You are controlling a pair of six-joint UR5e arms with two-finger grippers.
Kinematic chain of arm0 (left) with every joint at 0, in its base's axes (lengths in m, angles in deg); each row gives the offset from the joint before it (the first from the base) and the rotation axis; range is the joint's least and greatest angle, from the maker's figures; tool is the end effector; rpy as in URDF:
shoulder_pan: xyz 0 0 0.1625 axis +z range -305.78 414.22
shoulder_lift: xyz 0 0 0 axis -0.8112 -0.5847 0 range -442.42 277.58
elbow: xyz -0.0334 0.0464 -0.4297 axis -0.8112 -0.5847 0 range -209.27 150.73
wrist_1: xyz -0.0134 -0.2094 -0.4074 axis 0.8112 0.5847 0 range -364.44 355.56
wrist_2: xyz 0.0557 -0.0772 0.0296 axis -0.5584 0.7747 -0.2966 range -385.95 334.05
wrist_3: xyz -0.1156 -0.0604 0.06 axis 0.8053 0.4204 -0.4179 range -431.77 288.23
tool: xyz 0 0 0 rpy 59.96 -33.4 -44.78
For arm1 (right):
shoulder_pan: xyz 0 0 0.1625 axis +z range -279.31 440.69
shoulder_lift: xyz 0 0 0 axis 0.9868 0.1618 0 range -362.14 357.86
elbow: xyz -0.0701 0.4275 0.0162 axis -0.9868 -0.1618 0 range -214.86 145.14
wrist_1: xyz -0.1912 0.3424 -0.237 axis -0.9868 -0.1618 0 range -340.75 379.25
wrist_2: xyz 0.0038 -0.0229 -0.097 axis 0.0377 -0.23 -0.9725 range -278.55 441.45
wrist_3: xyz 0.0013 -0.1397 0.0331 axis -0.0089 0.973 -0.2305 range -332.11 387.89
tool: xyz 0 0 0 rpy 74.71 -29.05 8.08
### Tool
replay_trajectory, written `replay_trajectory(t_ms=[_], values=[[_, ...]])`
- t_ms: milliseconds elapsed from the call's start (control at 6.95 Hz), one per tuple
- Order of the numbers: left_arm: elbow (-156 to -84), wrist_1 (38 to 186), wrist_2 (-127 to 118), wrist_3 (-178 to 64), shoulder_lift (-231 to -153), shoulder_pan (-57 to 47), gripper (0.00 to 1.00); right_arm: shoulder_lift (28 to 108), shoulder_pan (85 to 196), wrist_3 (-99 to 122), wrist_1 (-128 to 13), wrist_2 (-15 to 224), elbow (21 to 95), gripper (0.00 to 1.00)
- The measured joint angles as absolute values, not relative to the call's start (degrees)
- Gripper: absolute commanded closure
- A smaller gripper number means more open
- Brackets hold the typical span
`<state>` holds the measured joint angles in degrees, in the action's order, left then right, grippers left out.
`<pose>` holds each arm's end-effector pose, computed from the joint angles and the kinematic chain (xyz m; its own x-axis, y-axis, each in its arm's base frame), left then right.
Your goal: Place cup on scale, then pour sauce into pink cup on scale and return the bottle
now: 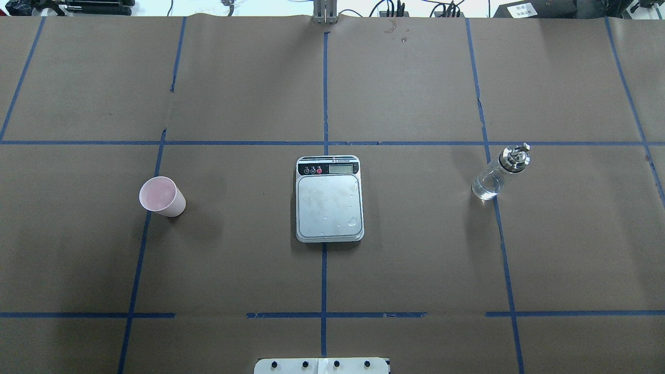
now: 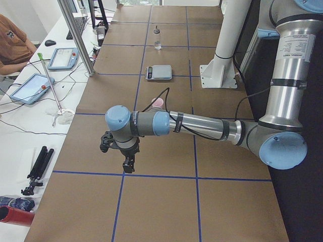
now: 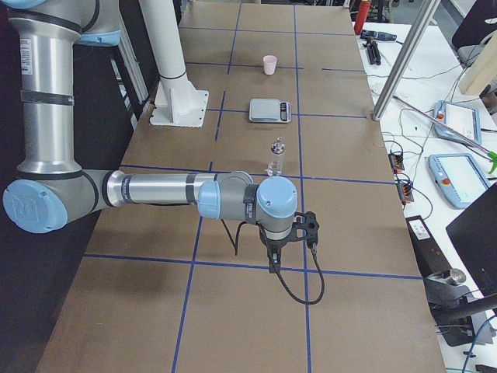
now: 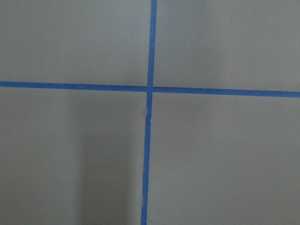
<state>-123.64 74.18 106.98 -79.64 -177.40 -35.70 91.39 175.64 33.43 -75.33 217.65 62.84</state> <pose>-0.0346 -0.5662 0.6317 0.7251 0.1141 -0.6791 -0.1019 0.9931 0.0581 0.0735 -0.5051 0.6634 0.6942 -0.0316 0.7191 -0.0194 0.9979 0.0626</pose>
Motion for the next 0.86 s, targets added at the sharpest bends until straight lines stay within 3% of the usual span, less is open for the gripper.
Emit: replay_trajectory(t_ms=[432, 863], values=[[-135.84, 73.40, 105.27, -74.38, -180.40, -31.85, 0.00, 91.44, 175.69, 33.43, -75.36, 218.04, 63.28, 0.00], [-146.58, 73.81, 103.82, -56.29, -188.36, -17.74, 0.00, 91.66, 175.72, 33.43, -75.41, 218.13, 64.49, 0.00]])
